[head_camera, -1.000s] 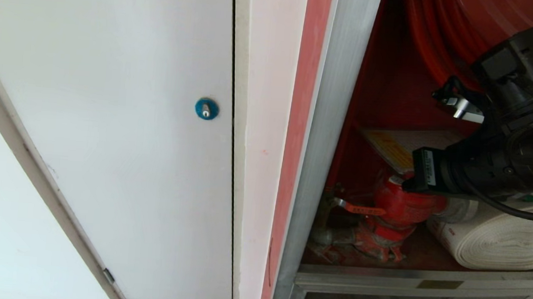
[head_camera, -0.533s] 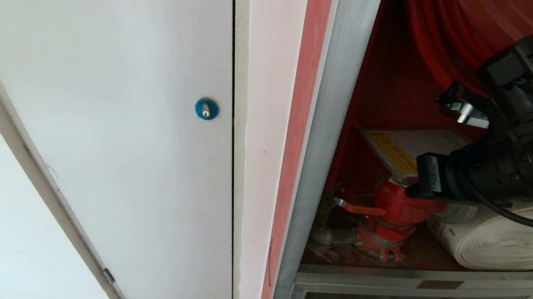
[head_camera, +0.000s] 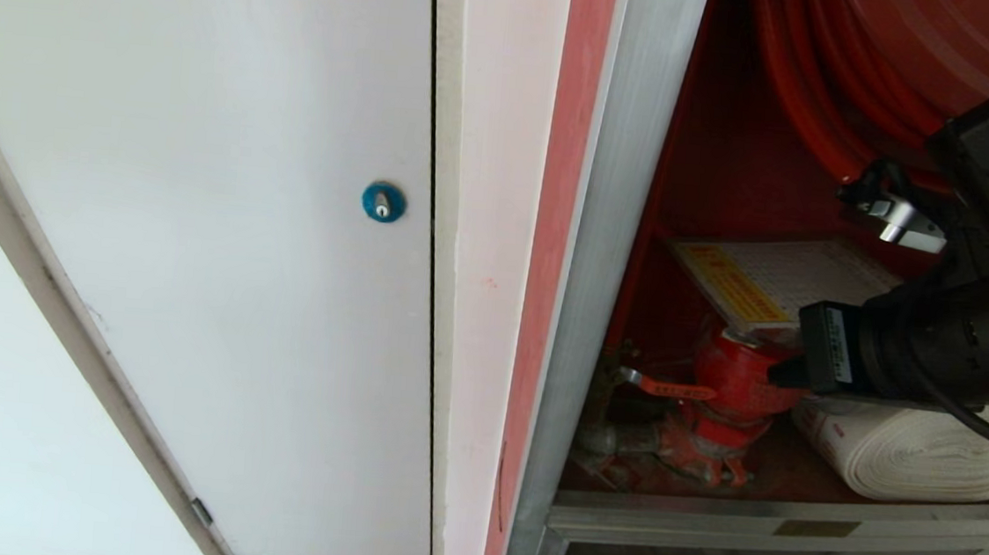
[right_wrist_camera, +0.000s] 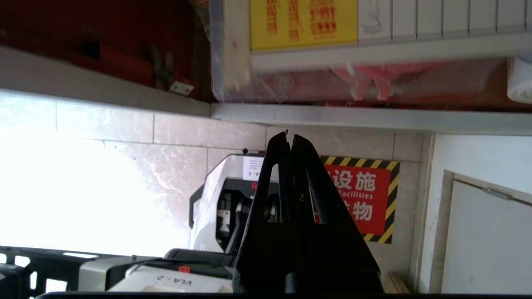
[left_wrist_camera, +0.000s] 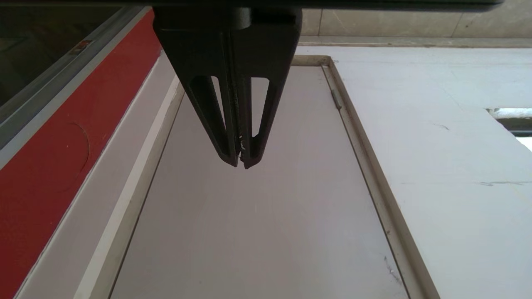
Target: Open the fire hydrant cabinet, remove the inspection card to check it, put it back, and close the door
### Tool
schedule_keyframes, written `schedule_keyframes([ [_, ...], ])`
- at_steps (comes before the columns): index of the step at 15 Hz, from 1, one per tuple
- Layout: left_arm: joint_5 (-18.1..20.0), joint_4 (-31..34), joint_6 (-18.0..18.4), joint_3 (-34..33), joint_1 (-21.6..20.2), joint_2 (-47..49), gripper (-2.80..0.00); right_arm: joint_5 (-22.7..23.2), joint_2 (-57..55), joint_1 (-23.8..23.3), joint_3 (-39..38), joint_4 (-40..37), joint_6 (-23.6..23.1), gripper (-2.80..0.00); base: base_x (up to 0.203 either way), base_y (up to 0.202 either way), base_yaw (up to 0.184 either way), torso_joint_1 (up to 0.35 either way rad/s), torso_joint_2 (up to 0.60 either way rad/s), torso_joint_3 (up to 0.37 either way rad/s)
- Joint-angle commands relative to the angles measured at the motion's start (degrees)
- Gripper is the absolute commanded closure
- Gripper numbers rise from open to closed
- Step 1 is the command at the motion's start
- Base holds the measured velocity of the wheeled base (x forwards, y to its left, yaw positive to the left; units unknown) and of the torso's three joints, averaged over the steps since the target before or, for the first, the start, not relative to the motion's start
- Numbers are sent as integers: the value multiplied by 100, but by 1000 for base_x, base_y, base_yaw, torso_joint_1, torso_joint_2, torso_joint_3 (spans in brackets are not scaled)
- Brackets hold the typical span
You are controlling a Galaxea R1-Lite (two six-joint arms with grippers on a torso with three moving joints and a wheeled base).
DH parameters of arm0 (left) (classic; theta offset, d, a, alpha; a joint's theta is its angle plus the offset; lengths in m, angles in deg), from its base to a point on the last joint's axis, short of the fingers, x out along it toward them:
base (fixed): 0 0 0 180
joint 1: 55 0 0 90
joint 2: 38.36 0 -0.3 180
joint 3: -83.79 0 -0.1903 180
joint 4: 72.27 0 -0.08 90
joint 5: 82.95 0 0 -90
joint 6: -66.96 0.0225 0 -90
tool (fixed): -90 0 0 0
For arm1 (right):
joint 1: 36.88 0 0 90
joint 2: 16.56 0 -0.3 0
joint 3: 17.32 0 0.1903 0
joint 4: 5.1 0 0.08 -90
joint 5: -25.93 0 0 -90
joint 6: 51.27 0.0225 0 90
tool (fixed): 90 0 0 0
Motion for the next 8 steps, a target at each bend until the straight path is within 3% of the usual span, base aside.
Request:
schedule_keyframes([
  [1,-1,0,-1,-9,-2,0,0,-7,287,21,-127,-26,24,0,0,0,0,0,0,0],
  [5,-1,0,-1,-9,-2,-1,0,-16,1081,-20,-255,-278,57,0,0,0,0,0,0,0],
  [8,-1,0,-1,-9,-2,8,0,-8,1465,-418,-436,-317,166,0,0,0,0,0,0,0],
])
